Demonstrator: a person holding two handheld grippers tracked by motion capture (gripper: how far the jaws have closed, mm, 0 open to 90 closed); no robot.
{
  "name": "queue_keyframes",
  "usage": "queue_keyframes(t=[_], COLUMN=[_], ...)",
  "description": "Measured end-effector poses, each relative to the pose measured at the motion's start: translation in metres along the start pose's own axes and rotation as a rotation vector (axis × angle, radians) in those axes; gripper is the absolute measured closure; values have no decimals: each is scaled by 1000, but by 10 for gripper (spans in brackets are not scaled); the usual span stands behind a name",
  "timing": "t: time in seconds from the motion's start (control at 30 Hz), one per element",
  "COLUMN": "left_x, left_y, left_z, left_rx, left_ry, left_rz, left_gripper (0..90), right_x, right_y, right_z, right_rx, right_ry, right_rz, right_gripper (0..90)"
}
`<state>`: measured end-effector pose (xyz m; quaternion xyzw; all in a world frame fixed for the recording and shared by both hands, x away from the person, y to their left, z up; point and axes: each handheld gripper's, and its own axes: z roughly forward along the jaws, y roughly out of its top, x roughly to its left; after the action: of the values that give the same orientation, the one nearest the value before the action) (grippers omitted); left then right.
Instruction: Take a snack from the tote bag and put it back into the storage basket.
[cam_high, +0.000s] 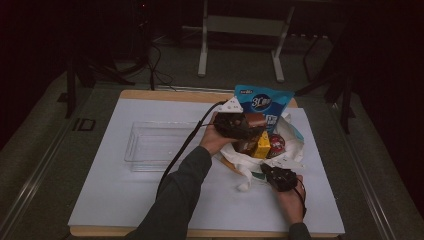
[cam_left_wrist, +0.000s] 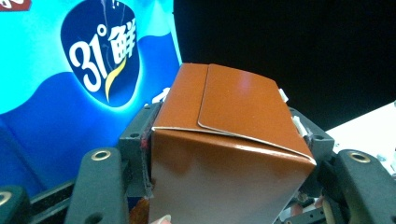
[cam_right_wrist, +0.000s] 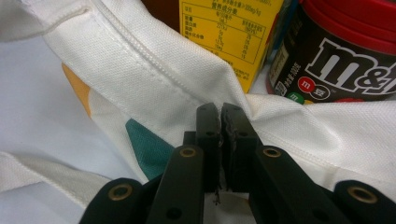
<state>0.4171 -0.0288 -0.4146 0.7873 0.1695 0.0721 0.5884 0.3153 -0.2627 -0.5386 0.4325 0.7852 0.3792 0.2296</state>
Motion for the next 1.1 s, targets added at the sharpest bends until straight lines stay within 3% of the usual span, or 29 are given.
queue_keyframes(t=[0.13, 0.5, 0.77, 1.1], left_x=[-3, -3, 1, -4], left_y=[2, 14, 20, 33], left_z=[-3, -17, -32, -56], left_rx=[21, 11, -47, -91], left_ry=[10, 45, 61, 90], left_rz=[31, 24, -1, 32], left_gripper=[404, 417, 421, 422], right_x=[0, 0, 0, 0], right_y=[0, 0, 0, 0], right_z=[0, 0, 0, 0], right_rx=[-1, -2, -2, -2], right_ry=[-1, 1, 7, 6], right_rz=[-2, -3, 0, -2], right_gripper=[859, 853, 846, 833])
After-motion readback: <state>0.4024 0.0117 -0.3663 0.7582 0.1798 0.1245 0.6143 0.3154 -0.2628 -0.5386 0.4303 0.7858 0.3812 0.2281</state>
